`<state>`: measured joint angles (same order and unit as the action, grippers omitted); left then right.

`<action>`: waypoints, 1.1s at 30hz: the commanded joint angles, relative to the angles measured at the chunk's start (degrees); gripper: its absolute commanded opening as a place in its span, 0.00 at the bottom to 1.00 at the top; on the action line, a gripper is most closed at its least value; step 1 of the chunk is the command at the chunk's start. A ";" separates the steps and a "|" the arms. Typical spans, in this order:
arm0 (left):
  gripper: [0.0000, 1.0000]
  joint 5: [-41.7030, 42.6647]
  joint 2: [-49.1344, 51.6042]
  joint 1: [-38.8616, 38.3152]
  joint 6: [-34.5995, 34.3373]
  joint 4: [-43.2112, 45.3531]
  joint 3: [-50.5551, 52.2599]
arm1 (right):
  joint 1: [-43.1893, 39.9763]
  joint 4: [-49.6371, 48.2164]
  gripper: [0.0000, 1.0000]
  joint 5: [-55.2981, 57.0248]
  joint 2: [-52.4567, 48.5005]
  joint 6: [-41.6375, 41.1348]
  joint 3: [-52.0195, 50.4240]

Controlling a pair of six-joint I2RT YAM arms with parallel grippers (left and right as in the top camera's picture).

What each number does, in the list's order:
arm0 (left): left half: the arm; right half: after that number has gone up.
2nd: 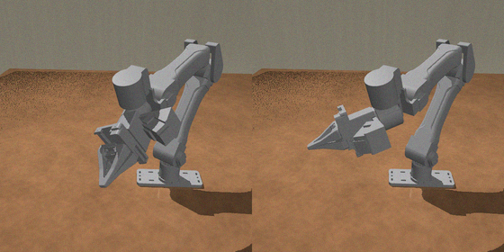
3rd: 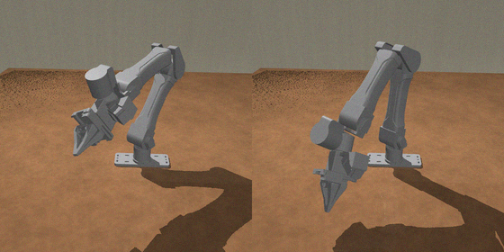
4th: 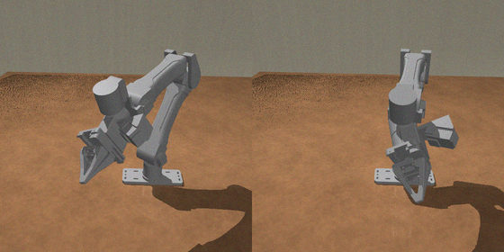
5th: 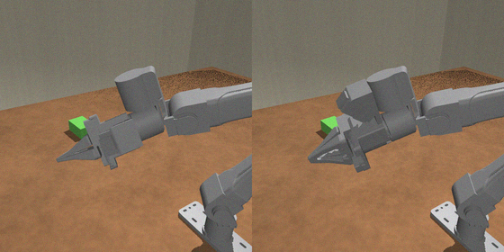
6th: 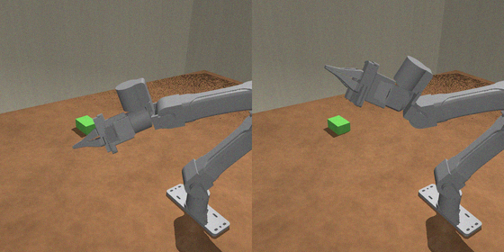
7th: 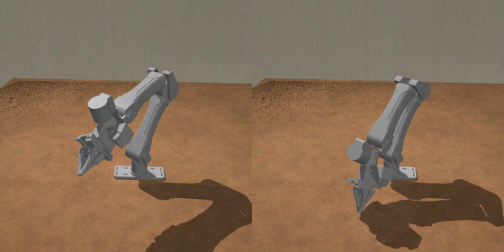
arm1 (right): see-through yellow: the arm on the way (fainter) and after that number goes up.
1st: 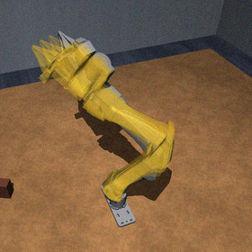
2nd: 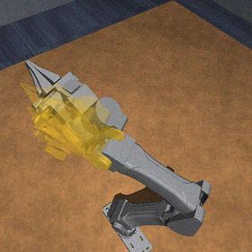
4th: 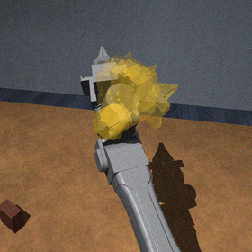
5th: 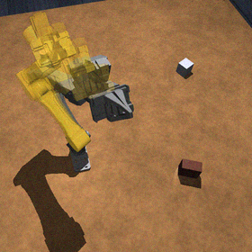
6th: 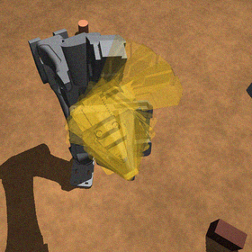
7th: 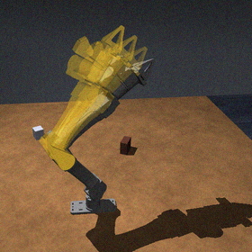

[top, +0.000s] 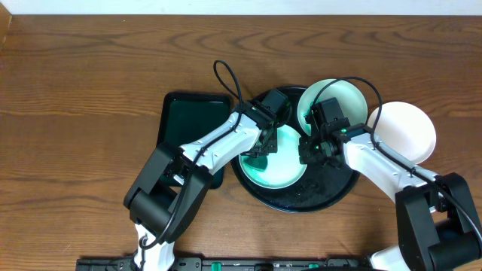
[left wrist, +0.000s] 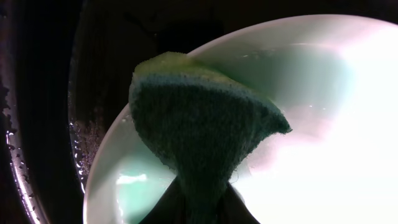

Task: Clean dirty plates on tray and stack at the side
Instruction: 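Scrub the lower mint plate surface with the sponge in the left gripper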

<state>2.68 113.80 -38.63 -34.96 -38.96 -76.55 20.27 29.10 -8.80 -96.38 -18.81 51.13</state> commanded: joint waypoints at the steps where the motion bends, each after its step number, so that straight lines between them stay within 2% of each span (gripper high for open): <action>1: 0.14 1.20 2.47 0.02 -0.74 -1.51 0.59 | 0.07 0.11 0.01 0.17 0.63 1.11 0.37; 5: 0.13 1.25 2.47 0.02 -0.96 -1.57 0.59 | 0.07 0.11 0.01 0.15 0.63 1.11 0.37; 7: 0.08 1.40 2.47 0.02 -0.96 -1.79 0.59 | 0.07 0.13 0.01 0.15 0.63 1.11 0.37; 24: 0.07 1.57 2.49 -1.33 -1.42 2.21 4.20 | 0.07 0.13 0.01 0.15 0.63 1.11 0.37; 33: 0.07 10.27 2.49 -1.95 -1.38 5.44 4.20 | 0.07 0.13 0.01 0.15 0.63 1.11 0.39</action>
<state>3.31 113.36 -39.18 -35.83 -35.29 -74.67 20.27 29.10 -8.78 -96.38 -18.81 51.13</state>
